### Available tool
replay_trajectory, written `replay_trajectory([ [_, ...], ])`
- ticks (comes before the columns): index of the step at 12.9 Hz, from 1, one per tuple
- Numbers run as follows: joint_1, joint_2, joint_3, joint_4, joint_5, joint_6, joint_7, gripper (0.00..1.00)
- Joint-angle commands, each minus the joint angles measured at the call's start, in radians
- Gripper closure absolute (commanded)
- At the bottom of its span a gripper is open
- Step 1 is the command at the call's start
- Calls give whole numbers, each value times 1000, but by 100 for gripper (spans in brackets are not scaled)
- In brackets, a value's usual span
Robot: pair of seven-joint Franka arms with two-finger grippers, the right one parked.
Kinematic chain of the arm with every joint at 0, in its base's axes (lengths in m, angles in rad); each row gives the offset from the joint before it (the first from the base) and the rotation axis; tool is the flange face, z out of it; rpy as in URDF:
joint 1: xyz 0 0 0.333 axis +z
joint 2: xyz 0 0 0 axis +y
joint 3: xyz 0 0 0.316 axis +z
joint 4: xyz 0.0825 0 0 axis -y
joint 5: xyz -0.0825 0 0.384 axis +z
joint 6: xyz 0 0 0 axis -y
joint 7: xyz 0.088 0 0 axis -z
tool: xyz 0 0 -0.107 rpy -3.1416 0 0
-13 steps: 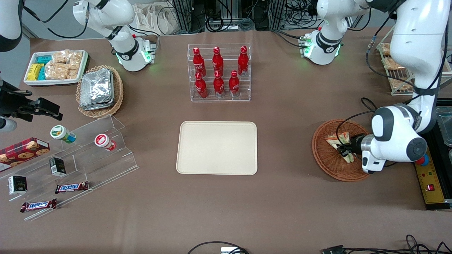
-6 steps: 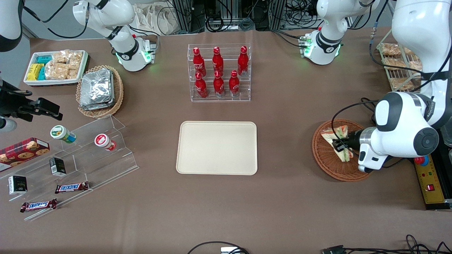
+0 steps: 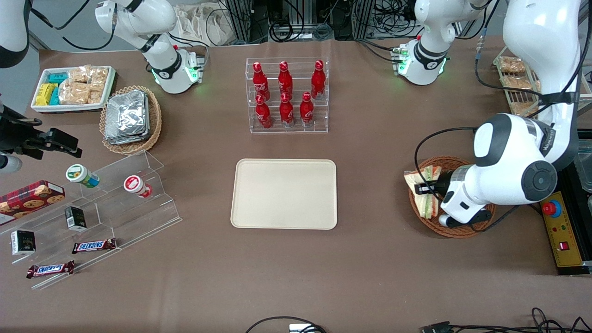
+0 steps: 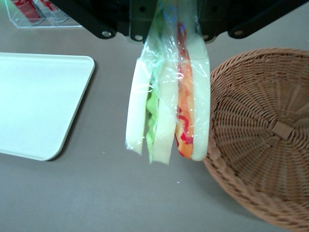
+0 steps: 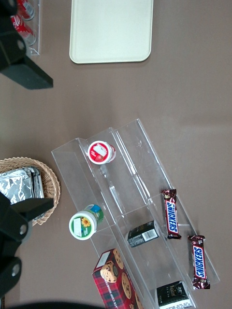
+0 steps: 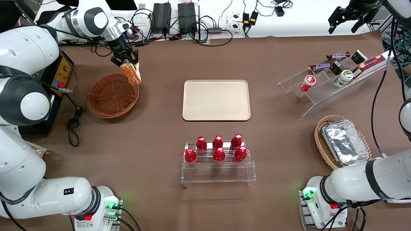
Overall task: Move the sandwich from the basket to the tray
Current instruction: 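Lift the sandwich out of the basket and carry it toward the tray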
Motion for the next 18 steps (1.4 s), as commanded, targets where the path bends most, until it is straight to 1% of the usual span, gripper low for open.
replay_trajectory([
  [1,3,60,-60,48,40,-13,23,77],
  [3,3,94,-112,66,125,-13,-9,77],
  [4,-21,106,-130,74,149,-13,-59,77],
  [5,-66,117,-131,89,169,-13,-101,77],
  [8,-156,172,-131,132,220,-12,-210,79],
  [11,-241,221,-128,155,240,25,-287,79],
  [13,-281,254,-129,157,277,60,-337,79],
  [16,-310,290,-129,157,277,105,-341,79],
  [18,-351,313,-129,157,275,163,-365,79],
])
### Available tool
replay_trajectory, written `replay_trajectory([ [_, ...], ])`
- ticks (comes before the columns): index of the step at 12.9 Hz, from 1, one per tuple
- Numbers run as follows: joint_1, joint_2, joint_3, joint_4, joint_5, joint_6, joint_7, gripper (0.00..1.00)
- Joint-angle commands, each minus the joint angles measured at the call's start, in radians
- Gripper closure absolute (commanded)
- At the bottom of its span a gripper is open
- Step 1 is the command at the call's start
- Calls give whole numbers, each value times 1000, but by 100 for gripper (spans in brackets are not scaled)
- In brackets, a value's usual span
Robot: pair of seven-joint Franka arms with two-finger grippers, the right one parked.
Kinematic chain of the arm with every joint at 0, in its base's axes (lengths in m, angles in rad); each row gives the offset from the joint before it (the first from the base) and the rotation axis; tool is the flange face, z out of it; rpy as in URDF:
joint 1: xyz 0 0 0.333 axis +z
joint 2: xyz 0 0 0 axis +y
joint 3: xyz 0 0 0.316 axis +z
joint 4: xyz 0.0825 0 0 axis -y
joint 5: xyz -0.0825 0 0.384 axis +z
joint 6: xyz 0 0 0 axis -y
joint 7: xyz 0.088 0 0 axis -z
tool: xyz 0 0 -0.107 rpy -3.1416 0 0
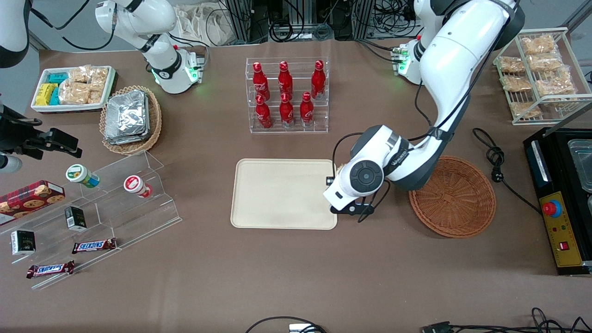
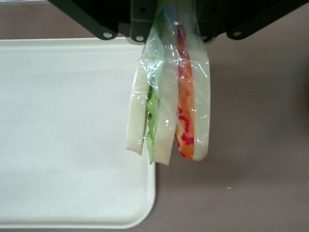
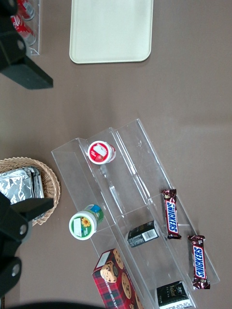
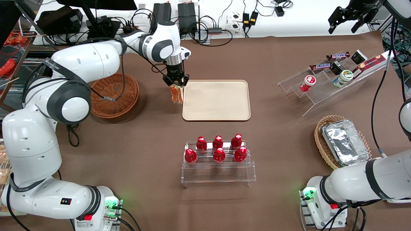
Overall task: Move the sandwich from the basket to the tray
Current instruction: 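Lift the sandwich out of the basket and carry it toward the tray, then lower the sandwich onto the cream tray and open the left gripper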
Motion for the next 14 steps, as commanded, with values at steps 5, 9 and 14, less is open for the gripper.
replay_trajectory([
  [5,-73,103,0,52,20,96,-89,79],
  [9,-90,127,0,58,20,99,-105,78],
  [14,-76,130,2,83,15,146,-108,0],
])
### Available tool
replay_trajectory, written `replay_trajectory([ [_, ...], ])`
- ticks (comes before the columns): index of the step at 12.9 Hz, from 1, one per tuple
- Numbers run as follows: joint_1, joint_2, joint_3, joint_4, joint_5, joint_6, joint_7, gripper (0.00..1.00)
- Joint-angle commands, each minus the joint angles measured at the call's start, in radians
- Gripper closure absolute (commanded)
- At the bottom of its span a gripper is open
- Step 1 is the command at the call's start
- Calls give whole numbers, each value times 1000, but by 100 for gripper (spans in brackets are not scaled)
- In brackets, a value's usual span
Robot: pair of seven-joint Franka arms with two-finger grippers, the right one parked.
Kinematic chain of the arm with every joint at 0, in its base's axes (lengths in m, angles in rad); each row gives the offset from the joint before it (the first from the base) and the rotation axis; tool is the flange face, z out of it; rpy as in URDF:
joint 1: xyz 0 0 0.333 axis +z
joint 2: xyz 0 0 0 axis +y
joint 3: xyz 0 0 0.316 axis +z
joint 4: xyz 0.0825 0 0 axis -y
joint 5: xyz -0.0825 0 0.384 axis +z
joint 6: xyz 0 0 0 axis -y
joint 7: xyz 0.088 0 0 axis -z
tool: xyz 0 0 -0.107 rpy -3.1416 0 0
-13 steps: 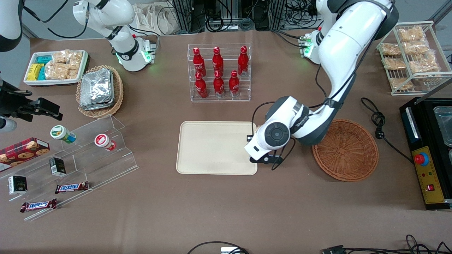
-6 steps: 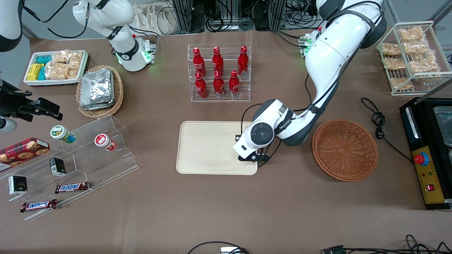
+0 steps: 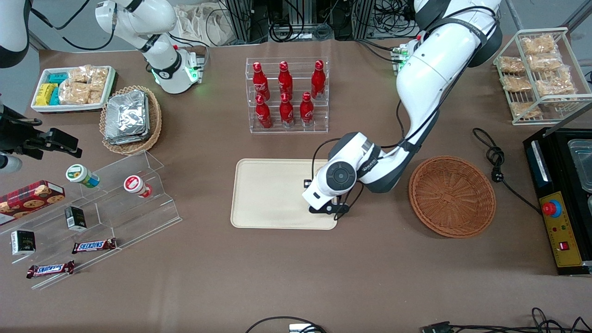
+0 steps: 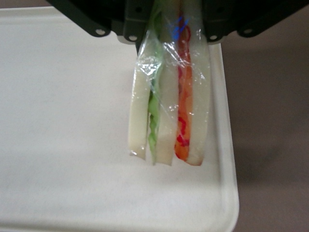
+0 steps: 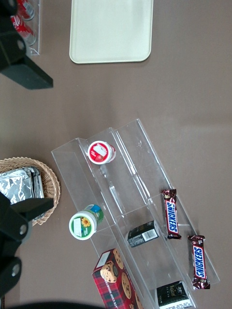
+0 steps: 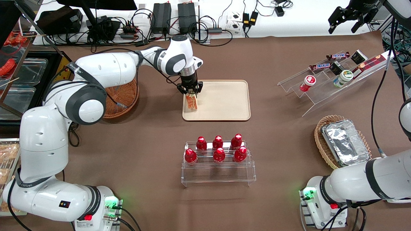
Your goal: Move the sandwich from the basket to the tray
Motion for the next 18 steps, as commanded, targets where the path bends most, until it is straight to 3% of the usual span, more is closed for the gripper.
replay_trajectory([
  [1,-3,13,-2,36,14,-7,-17,0],
  [9,30,-36,-5,38,3,-38,-23,0],
  [13,95,-158,-7,38,-46,-121,-4,0],
  [18,214,-353,-7,38,-46,-311,100,0],
])
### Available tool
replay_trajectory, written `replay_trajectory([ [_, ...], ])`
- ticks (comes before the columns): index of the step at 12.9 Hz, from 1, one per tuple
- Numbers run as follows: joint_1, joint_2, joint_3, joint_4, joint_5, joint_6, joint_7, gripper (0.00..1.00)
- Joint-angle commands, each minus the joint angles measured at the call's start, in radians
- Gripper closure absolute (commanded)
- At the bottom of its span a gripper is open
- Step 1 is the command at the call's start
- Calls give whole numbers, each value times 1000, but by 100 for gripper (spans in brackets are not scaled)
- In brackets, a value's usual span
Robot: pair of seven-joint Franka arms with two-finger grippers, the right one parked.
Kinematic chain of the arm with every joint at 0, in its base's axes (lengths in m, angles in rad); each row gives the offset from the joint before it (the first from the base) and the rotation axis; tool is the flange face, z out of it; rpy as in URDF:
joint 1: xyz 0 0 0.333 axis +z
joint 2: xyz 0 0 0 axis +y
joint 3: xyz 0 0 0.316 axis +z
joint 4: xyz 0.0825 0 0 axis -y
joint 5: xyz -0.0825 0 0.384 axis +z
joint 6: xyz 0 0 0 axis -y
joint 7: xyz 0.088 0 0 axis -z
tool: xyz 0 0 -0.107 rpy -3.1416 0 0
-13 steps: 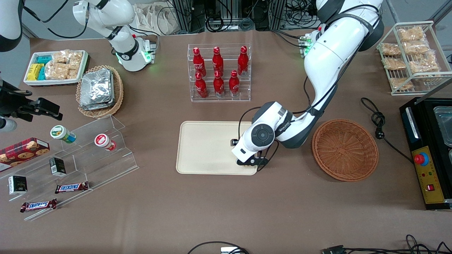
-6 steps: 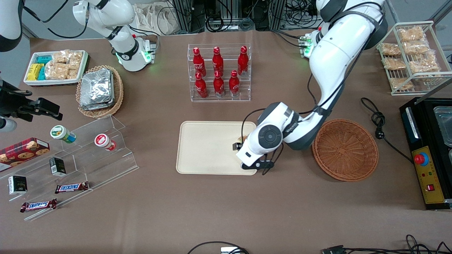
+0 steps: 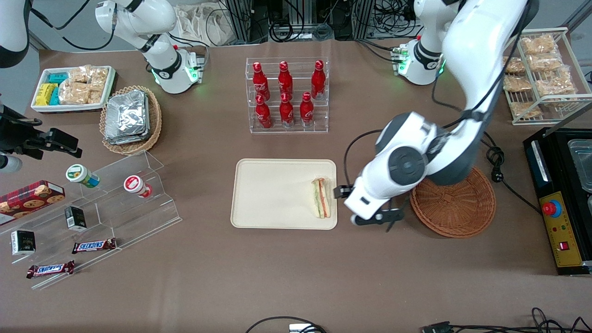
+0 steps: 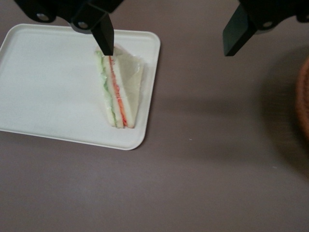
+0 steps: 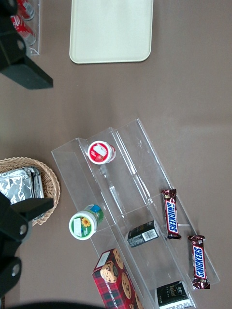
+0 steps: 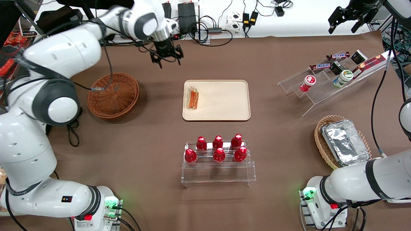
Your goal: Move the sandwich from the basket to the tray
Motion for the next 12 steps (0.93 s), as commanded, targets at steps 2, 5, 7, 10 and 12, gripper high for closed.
replay_trajectory([
  [2,99,-165,-1,-26,-16,-141,80,0],
  [5,189,-260,1,-29,-16,-264,166,0],
  [7,240,-300,1,-34,-15,-314,177,0],
  [10,303,-333,1,-43,-9,-361,186,0],
  [12,346,-357,2,-61,-1,-390,296,0],
])
